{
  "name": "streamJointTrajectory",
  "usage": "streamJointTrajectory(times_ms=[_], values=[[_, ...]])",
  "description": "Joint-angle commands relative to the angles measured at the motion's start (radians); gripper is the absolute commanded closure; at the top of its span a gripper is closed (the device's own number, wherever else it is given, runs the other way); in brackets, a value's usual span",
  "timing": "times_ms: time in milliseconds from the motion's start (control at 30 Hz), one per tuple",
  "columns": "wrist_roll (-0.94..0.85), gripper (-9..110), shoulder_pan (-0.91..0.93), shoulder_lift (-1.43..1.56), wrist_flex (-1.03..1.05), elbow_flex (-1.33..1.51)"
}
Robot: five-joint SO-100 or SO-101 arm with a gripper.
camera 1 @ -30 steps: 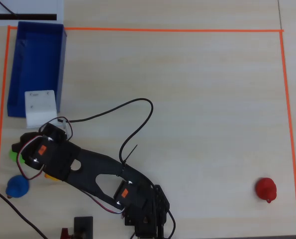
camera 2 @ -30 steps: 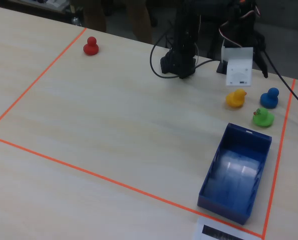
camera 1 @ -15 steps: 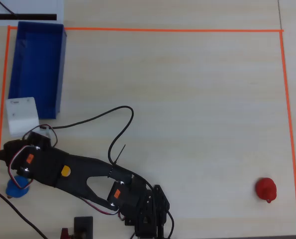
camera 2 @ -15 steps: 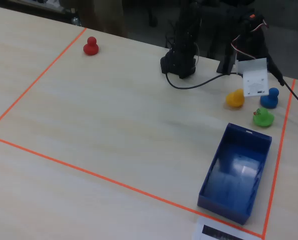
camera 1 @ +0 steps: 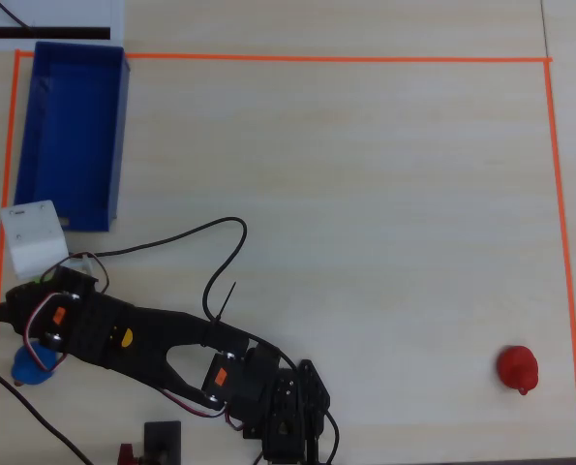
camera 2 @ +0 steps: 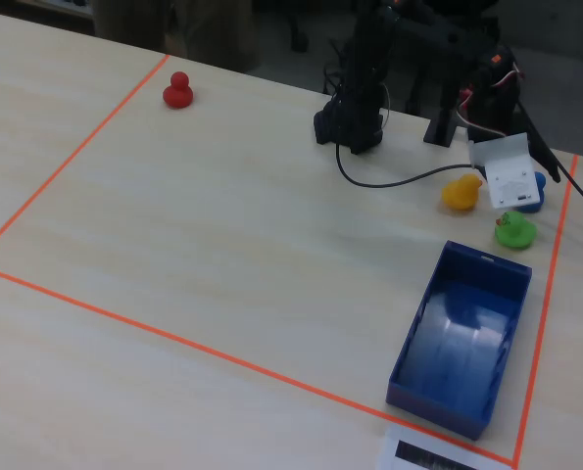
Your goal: Grasp green duck and put it into box.
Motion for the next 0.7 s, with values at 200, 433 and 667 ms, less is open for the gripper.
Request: streamJointTrajectory(times_ms=[200, 433, 667], values=[[-0.063, 62, 0.077, 0.0, -0.143, 0.077], [-0.055, 62, 0.071, -0.014, -0.193, 0.112], [-0.025, 62, 0.063, -0.028, -0.258, 0.164]])
